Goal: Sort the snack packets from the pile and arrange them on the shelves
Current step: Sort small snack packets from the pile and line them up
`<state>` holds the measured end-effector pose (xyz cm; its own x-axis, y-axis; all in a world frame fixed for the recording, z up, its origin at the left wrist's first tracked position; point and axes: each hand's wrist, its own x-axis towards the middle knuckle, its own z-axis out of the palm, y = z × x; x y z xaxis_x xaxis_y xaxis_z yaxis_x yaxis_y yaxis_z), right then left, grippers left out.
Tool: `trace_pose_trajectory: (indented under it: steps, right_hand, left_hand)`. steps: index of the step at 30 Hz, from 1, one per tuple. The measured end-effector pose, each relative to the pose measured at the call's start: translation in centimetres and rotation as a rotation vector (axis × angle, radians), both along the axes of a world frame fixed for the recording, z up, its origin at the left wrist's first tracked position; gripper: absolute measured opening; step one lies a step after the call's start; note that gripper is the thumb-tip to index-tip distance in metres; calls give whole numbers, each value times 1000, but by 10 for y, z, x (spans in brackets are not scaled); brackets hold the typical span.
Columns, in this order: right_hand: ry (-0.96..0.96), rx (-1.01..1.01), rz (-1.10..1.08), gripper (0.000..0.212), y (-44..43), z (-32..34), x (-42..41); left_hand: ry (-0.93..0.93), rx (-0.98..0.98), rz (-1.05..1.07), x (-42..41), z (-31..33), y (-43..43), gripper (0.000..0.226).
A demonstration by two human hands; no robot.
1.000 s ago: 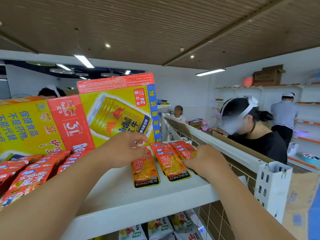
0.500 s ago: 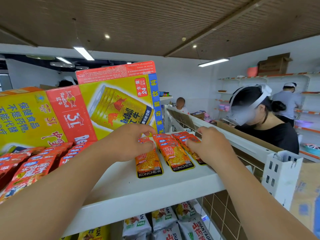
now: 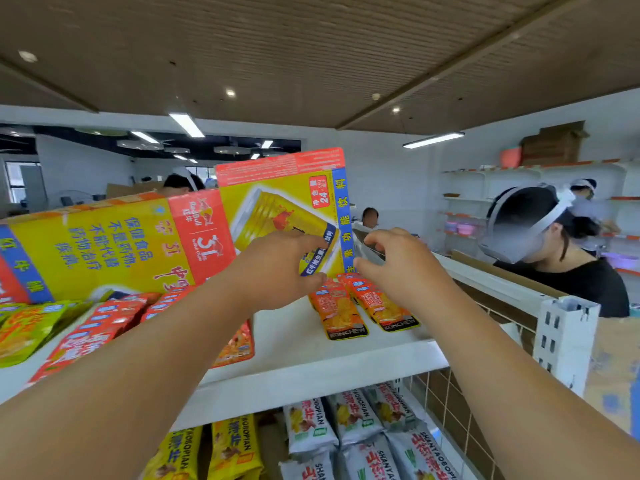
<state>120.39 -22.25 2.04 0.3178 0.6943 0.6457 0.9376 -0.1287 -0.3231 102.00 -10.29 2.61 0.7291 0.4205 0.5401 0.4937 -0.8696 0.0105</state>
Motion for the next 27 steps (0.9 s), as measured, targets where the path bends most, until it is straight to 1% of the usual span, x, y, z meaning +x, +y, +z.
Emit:
trace_pose_trajectory:
  steps: [2,7,14,16,18,20,22,27]
  right_hand:
    - [-8,3,18,38,-1,9,-26]
    - [-35,9,98,43,2,34,-114]
    - [-78,46,328,36,22,60,-289]
    - [-87,34,403,35,27,64,-343]
    - [-101,30,473,31,33,68,-396]
    - [-95,28,540,27,39,70,-447]
    - [-85,22,609,24,44,72,-496]
    - [-93,-51,775,30,61,73,-605]
  left_hand:
    - [-39,18,13,-34,7,-4,57]
    - [-100,9,133,-142,26,-11,56]
    - [-198,-13,387,-341,40,-30,54]
    - [-242,-72,434,-402,45,-41,48]
    - [-281,-101,519,-464,48,-54,46]
    - [-296,-74,631,-524,50,-64,48]
    - [-292,-91,719,-580,53,-77,49]
    - [-266,-95,960,-689,55,-116,53]
